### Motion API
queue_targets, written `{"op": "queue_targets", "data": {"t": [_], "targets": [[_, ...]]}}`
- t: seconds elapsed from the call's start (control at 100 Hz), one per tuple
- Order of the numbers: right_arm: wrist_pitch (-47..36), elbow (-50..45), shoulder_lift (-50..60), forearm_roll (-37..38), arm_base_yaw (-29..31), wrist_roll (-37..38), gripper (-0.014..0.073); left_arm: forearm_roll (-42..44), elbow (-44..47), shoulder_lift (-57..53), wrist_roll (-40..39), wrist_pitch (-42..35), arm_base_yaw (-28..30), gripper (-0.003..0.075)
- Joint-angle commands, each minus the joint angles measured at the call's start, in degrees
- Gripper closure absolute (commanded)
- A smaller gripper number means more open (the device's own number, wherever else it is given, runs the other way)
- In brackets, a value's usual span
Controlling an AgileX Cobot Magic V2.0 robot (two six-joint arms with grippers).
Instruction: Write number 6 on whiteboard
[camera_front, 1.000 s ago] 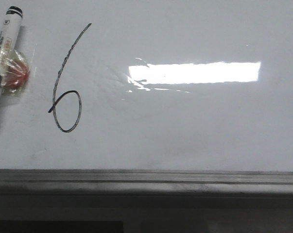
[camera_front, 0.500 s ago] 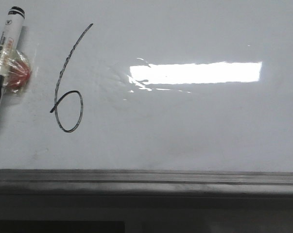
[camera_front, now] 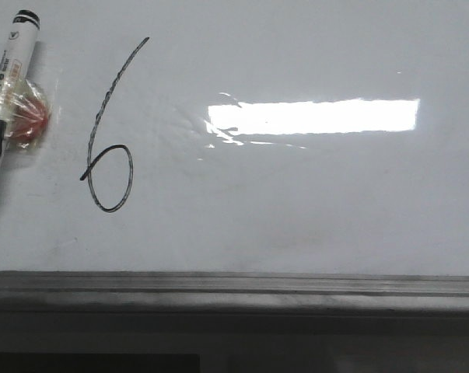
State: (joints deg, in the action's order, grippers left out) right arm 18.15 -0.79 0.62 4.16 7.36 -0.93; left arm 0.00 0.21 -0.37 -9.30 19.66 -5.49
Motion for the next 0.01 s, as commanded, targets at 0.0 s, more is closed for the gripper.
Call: {"op": "queue_targets", "data": {"t": [0.0], "targets": [[-0.84, -1.53, 1.07, -0.18, 0.26, -0.07, 0.0657, -0.37, 2.65, -1.75, -0.01, -2.19, 0.13, 0.0739]]}}
